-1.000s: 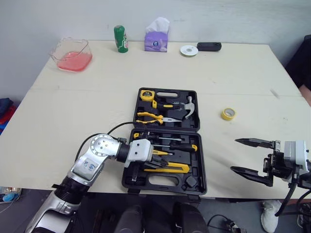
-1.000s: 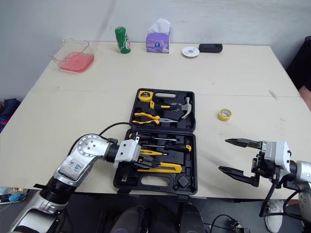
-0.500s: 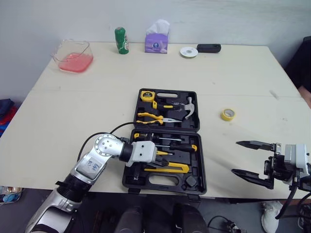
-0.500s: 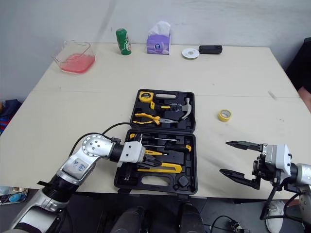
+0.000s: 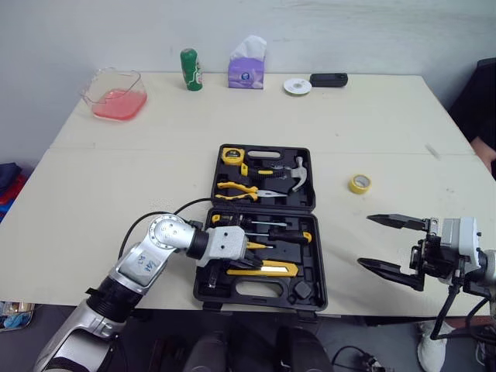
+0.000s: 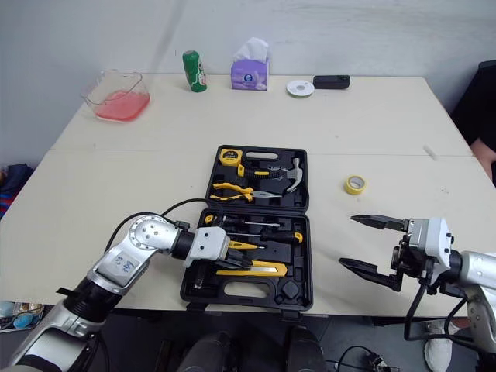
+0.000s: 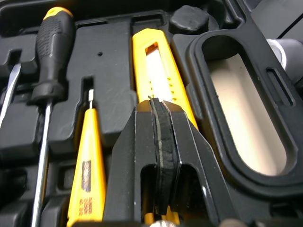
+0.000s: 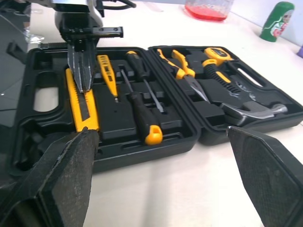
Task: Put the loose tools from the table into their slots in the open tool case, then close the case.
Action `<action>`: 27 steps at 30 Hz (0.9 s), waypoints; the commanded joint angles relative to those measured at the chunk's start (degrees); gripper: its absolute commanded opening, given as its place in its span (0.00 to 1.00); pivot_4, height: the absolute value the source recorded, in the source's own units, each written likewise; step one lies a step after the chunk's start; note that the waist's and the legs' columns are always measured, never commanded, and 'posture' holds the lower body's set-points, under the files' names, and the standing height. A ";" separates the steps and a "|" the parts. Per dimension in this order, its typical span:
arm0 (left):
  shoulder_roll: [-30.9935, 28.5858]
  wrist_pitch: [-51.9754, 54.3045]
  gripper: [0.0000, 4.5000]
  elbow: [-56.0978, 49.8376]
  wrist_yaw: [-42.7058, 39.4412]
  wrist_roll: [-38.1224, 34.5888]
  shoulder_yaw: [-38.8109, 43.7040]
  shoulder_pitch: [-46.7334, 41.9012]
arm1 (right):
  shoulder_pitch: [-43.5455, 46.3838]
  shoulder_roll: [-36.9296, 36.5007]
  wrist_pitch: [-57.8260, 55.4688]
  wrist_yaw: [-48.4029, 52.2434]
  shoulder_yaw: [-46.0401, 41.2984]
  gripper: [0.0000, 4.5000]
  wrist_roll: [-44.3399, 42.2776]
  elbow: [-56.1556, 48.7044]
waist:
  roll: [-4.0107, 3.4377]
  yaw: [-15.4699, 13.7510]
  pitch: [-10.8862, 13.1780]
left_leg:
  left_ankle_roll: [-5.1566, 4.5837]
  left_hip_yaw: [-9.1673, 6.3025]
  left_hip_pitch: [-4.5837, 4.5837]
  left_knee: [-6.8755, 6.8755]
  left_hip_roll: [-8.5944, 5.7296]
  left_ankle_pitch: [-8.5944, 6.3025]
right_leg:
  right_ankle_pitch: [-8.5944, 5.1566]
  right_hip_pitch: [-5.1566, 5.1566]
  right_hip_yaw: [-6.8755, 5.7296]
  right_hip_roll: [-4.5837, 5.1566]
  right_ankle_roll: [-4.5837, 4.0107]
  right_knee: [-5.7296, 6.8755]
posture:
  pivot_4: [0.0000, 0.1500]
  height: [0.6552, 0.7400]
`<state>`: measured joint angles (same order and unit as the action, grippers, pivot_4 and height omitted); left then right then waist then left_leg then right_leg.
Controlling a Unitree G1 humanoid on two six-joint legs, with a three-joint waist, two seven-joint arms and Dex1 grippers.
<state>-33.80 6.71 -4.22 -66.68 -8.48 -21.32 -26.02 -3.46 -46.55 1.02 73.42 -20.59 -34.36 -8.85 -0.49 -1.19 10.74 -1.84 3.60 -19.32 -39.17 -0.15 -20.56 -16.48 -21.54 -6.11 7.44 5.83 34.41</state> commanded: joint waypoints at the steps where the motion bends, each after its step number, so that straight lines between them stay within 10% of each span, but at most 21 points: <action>1: -0.40 -0.02 0.15 -1.31 -0.99 -5.91 6.43 -1.31 | 2.88 -0.93 1.50 -2.23 -3.38 1.00 0.77 2.37 | 0.01 0.02 0.06 | 0.00 0.00 0.00 0.00 0.00 0.00 | 0.00 -0.01 -0.01 0.00 0.00 0.01 | 1.00 1.00; 10: -9.40 1.80 0.99 -1.21 2.68 -12.70 27.93 7.03 | 8.70 -6.36 6.56 -5.22 -9.83 1.00 6.05 19.96 | -0.07 0.47 0.18 | -0.09 0.00 -0.20 0.01 -0.01 -0.04 | 0.01 -0.04 -0.10 -0.01 0.03 0.02 | 1.00 1.00; 27: -18.11 -3.07 0.99 20.84 15.13 -12.16 60.69 27.12 | 20.93 -12.22 21.60 -14.58 -11.00 1.00 15.72 52.91 | -0.18 2.81 0.36 | -0.06 0.06 -0.33 0.22 0.02 -0.17 | 0.01 -0.30 -0.08 0.08 0.03 -0.15 | 1.00 1.00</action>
<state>-51.54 5.05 17.66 -52.52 -19.83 36.40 0.48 16.40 -57.13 20.63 60.44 -30.74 -18.93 42.78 -0.68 1.62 11.10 -1.89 3.66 -19.65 -38.96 -0.13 -20.74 -16.46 -21.85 -6.18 7.54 5.85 34.13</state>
